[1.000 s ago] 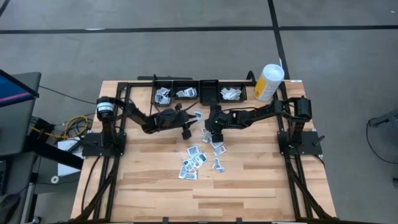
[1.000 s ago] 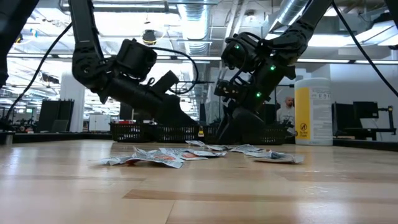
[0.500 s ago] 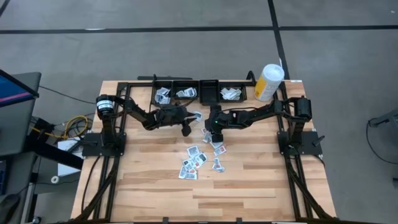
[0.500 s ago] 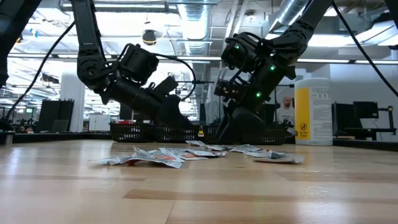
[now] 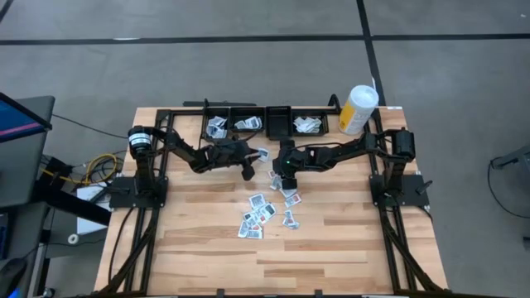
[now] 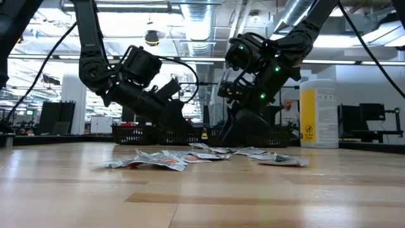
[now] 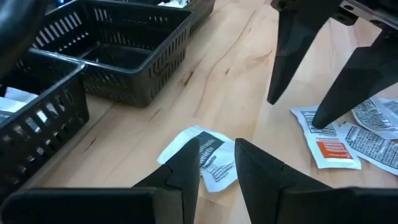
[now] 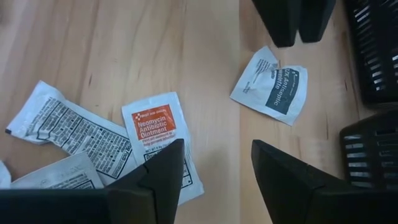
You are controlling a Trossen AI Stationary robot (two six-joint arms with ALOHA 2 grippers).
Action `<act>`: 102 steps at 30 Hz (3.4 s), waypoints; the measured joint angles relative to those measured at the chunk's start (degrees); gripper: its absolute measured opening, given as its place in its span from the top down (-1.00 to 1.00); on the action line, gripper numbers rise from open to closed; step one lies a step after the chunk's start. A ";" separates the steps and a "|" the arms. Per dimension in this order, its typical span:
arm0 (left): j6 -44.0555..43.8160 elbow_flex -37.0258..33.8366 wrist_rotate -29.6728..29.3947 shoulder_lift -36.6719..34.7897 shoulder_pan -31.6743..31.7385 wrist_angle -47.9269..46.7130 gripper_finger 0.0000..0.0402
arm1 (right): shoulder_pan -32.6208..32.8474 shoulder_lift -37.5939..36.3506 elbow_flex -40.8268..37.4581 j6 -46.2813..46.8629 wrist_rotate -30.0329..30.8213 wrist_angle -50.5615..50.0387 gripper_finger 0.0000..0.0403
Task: Pick & Place First Aid Supplies
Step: Put the black towelette pack into the middle left black bin
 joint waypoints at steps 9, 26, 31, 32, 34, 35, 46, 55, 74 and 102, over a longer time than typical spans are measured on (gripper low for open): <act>-1.60 5.20 -0.02 9.66 0.16 1.47 0.49 | 0.04 0.00 0.00 0.00 -0.04 0.04 0.09; -7.50 2.95 -2.71 9.42 -1.62 0.98 0.95 | 0.76 0.00 -0.02 -0.02 -0.11 -0.06 0.11; -7.43 2.44 -1.79 5.34 -3.51 -1.93 0.95 | 0.76 0.00 -0.02 -0.02 -0.09 -0.06 0.12; -7.06 2.42 -1.72 4.17 -3.91 -2.63 0.95 | 0.76 0.00 -0.02 -0.02 -0.09 -0.05 0.12; -5.49 2.37 -2.62 0.70 -4.56 -3.45 0.95 | 0.76 0.00 -0.02 -0.02 -0.09 -0.06 0.12; -4.29 2.51 -3.48 -1.21 -4.76 -3.67 0.95 | 0.76 0.00 -0.02 -0.02 -0.09 -0.06 0.12; 7.91 2.56 -17.51 -16.20 0.06 -8.66 0.93 | 0.76 0.00 -0.02 -0.02 -0.61 0.18 0.13; 5.75 2.64 -2.85 -14.77 13.28 -7.83 0.86 | 0.76 0.02 -0.02 -0.15 -1.49 2.36 0.14; 1.53 2.73 -1.03 -8.01 19.33 -5.96 0.78 | 0.76 0.02 -0.02 -0.03 -1.56 2.31 0.15; -4.00 -3.53 8.45 -33.77 -5.86 -33.90 0.46 | 8.19 -6.64 1.50 0.00 -13.37 4.34 0.17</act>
